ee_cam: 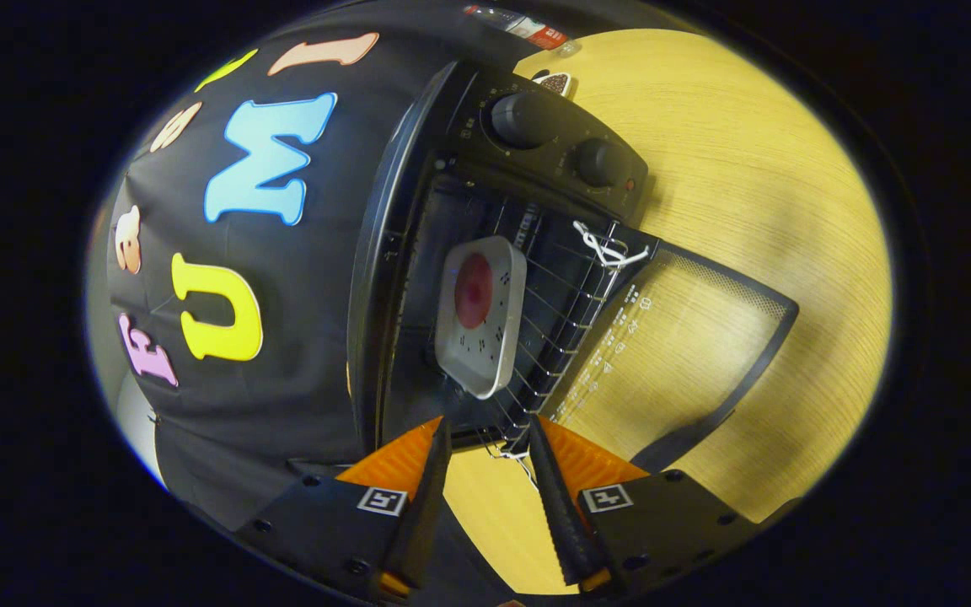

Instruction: Open the toaster oven, put the food inside, and close the toaster oven door.

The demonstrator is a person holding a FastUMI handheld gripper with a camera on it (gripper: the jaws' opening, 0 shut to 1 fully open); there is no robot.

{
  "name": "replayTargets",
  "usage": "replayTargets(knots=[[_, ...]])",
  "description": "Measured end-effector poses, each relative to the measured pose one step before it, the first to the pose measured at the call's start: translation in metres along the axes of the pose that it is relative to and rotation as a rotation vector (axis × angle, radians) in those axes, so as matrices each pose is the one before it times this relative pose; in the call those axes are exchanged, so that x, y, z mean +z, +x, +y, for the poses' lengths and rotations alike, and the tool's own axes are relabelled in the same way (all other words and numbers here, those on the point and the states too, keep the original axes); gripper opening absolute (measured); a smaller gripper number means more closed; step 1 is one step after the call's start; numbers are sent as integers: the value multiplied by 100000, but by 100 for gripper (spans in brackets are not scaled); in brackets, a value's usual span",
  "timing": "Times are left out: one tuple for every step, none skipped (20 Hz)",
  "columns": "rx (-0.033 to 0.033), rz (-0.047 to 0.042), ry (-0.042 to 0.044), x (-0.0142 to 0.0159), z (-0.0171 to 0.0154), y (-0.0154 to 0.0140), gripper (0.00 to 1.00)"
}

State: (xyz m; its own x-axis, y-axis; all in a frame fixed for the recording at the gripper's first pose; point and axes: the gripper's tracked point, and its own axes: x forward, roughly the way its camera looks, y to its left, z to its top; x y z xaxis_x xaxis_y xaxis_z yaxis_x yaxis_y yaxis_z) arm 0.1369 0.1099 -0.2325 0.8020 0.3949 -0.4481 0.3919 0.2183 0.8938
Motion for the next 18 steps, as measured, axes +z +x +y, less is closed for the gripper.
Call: replayTargets(knots=[[644, 1219, -1797, -413, 93, -471, 66], [-167, 1470, -2541, -715, -97, -403, 82], [-234, 1187, -3317, -445, -105, -604, 97], [-1007, 856, -4361, -494, -248, -564, 98], [-735, 513, -4530, -376, -216, -557, 98], [-591, 632, -4514, -401, -58, -545, 98], [-655, 274, -5092, -354, -161, -509, 98], [-948, 182, -5741, -316, -178, -439, 98], [-982, 446, -6492, -362, -267, -370, 98], [-1371, 524, -6833, -437, -307, -264, 98], [-973, 815, -6710, -384, -262, -279, 98], [-798, 956, -6050, -456, -129, -334, 98], [-604, 729, -5619, -305, -106, -272, 98], [-1001, -297, -5306, -188, -129, -295, 98], [-1480, -702, -5013, -37, -269, -205, 98], [-1288, -446, -4371, -191, -149, -120, 98], [-1372, 255, -3581, -220, -148, -94, 98], [-225, 472, -2683, -345, 106, -93, 98]])
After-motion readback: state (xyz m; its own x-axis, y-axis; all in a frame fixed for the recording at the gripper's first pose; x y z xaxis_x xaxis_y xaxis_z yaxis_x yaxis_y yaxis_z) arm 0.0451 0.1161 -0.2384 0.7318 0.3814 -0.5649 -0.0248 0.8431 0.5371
